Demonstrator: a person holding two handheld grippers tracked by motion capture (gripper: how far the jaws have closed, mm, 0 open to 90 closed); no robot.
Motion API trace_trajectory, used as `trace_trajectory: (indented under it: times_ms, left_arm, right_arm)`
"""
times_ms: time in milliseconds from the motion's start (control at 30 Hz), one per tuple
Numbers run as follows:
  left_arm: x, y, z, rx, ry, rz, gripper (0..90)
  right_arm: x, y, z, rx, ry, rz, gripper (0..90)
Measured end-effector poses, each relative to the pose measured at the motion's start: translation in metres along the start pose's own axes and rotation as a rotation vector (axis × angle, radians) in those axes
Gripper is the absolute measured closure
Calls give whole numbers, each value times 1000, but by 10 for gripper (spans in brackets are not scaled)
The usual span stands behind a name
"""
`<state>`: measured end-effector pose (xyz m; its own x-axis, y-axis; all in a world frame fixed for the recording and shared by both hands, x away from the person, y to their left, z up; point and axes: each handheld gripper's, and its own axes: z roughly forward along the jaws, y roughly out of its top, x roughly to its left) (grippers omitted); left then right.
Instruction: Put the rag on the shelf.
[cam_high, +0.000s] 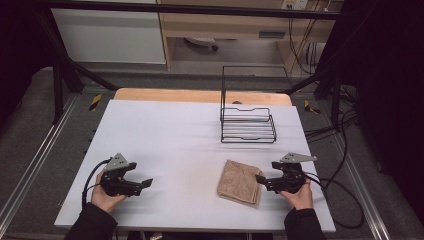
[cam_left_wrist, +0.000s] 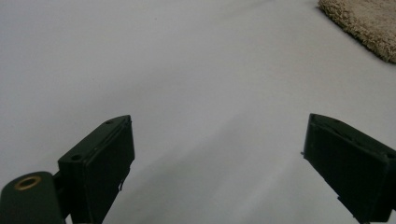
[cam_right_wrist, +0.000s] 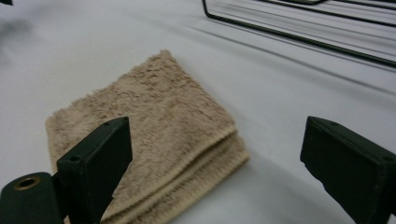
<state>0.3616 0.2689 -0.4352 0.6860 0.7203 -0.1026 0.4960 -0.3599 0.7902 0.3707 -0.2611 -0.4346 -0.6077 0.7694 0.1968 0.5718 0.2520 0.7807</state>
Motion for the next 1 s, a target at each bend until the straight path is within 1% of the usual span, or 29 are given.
trace_trajectory:
  times_ms: [33,67,100,133,233,333,367,400,433,467,500,533,567,600,633,667,733,800,833,867,900,933,1000]
  left_arm:
    - [-1,1,1,1,0,-2,84]
    - [-2,1,1,1,1,-1,84]
    - [-3,2,2,1,1,-4,84]
    - [-4,3,3,2,2,0,84]
    - [-7,7,5,-1,-2,-3,83]
    - [-11,12,8,0,-4,-1,83]
    - [-13,13,10,-1,-4,1,83]
    - [-14,15,10,-1,-4,8,83]
    - [-15,15,11,-2,-8,6,83]
    - [-16,16,12,0,-9,9,83]
    - [-17,16,13,2,-12,11,83]
    - [-18,16,13,5,-12,13,83]
    - [-18,16,14,8,-13,14,83]
    - [-18,15,14,10,-14,14,83]
    - [-18,15,14,10,-13,14,83]
    - [-17,15,14,11,-11,12,83]
    - [-16,14,13,9,-11,12,83]
    - [-15,14,14,11,-9,12,84]
    - [-15,14,14,12,-8,10,84]
    - [-15,14,14,11,-7,7,84]
    - [-15,14,13,10,-9,8,84]
    - [-16,15,13,5,-10,3,84]
    - [-16,18,13,-6,-14,-2,84]
  right_arm:
    - [-2,-1,-1,3,-2,13,70]
    - [-2,-1,-1,3,-2,13,70]
    - [-5,-3,-2,8,-14,18,59]
    - [-6,-4,-2,10,-18,12,60]
    - [-7,-4,-2,15,-23,18,65]
    - [-6,-3,-2,-5,-26,9,199]
    - [-6,-3,-2,-5,-26,9,199]
    - [-5,-2,-2,-6,-28,6,259]
    - [-3,-1,-2,-6,-24,10,322]
    - [-1,0,-1,-14,-20,3,365]
    - [1,2,2,-6,-21,-7,463]
    - [1,2,2,-6,-21,-7,463]
    - [2,3,7,-3,-25,-5,523]
    - [2,3,7,-3,-25,-5,523]
    - [2,4,10,0,-28,12,554]
    - [0,5,15,13,-41,13,589]
    - [0,5,17,14,-39,19,605]
    - [-1,5,21,30,-42,18,639]
    - [0,4,24,50,-46,15,699]
    - [0,4,24,49,-40,19,729]
    - [0,4,24,49,-40,19,729]
    - [1,5,23,49,-37,20,762]
    - [3,5,20,42,-47,19,845]
